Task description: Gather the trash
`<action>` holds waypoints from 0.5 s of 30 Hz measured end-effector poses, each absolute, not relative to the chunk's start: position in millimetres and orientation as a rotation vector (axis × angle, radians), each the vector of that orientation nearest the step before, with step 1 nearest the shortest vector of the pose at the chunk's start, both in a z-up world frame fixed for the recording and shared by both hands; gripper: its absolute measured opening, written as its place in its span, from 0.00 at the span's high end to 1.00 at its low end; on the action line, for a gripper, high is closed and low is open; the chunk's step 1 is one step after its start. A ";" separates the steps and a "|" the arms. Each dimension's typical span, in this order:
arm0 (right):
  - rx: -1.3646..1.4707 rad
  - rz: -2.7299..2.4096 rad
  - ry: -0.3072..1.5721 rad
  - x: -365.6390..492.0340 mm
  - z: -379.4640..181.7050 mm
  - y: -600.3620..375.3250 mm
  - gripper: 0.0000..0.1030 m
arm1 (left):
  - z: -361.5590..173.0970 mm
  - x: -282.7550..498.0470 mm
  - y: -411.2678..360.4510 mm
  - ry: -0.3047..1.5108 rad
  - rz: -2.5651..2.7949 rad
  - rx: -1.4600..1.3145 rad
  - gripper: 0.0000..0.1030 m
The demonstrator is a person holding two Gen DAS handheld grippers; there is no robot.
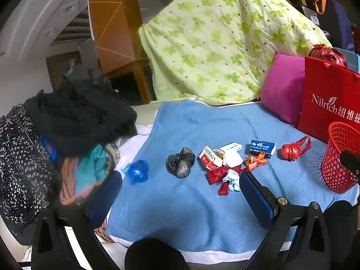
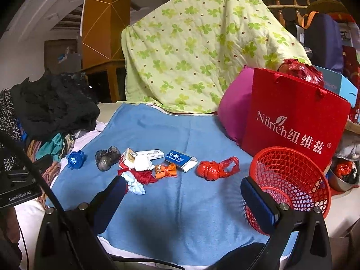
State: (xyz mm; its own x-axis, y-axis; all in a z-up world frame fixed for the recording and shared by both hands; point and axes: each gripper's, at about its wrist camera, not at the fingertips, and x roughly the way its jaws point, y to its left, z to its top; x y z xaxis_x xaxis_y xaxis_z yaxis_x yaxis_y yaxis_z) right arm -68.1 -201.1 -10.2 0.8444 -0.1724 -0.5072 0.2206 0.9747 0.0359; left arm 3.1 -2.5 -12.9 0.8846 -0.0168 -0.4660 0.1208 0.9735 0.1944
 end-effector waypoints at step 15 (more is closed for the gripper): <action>0.068 -0.218 0.528 -67.9 -13.7 -201.1 0.00 | -17.2 3.2 -3.8 0.489 -0.079 0.237 0.00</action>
